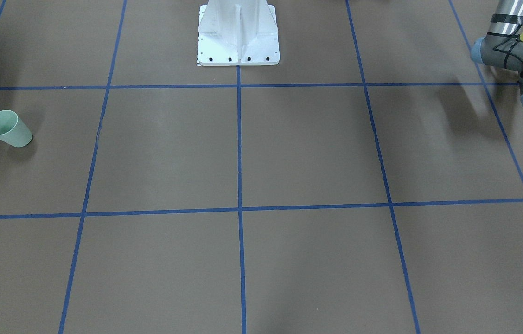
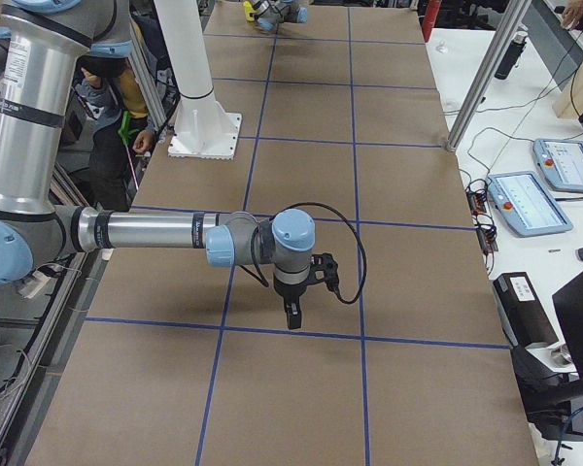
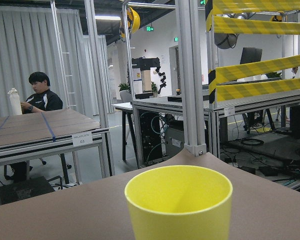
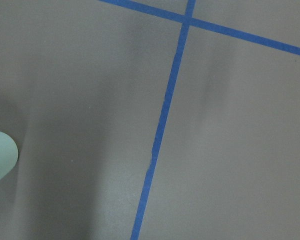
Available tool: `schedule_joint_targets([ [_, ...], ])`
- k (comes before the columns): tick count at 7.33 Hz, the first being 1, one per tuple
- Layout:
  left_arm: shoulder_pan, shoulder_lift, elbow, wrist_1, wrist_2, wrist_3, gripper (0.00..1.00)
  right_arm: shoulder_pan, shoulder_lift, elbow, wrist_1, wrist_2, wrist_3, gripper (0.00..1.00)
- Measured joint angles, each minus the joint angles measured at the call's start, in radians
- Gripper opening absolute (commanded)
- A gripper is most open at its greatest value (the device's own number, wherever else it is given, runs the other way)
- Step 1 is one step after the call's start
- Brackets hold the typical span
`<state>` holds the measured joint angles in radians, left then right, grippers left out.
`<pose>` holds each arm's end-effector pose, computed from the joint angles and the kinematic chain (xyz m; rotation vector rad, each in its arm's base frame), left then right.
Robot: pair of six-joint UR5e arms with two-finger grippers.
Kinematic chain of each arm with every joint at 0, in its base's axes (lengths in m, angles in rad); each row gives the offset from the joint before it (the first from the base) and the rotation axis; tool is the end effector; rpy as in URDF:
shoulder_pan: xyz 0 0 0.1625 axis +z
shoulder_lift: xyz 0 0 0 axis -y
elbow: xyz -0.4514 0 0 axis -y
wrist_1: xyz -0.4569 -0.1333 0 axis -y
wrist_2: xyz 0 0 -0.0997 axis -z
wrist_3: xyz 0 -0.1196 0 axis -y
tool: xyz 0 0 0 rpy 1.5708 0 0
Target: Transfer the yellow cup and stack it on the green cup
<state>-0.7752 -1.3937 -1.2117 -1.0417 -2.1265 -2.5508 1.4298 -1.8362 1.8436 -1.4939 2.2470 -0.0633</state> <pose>0.1456 -0.2410 0.9767 -0.4636 -1.2768 -1.8185 -0.0048 -0.4495 0.6793 0.0549 -0.6799 -0.2248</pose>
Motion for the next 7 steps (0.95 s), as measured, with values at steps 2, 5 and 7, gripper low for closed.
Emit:
schedule_joint_targets([
  [2,0.008,0.001,0.036,-0.030,-0.010,-0.016,1.00,-0.001,0.000,-0.001,0.000,0.000,0.000,1.00],
  [5,0.015,0.004,0.067,-0.041,-0.012,-0.020,1.00,-0.002,0.000,-0.002,0.000,-0.001,-0.001,1.00],
  [7,0.017,0.006,0.103,-0.060,-0.017,-0.021,1.00,-0.002,0.000,-0.003,0.000,-0.001,0.000,1.00],
])
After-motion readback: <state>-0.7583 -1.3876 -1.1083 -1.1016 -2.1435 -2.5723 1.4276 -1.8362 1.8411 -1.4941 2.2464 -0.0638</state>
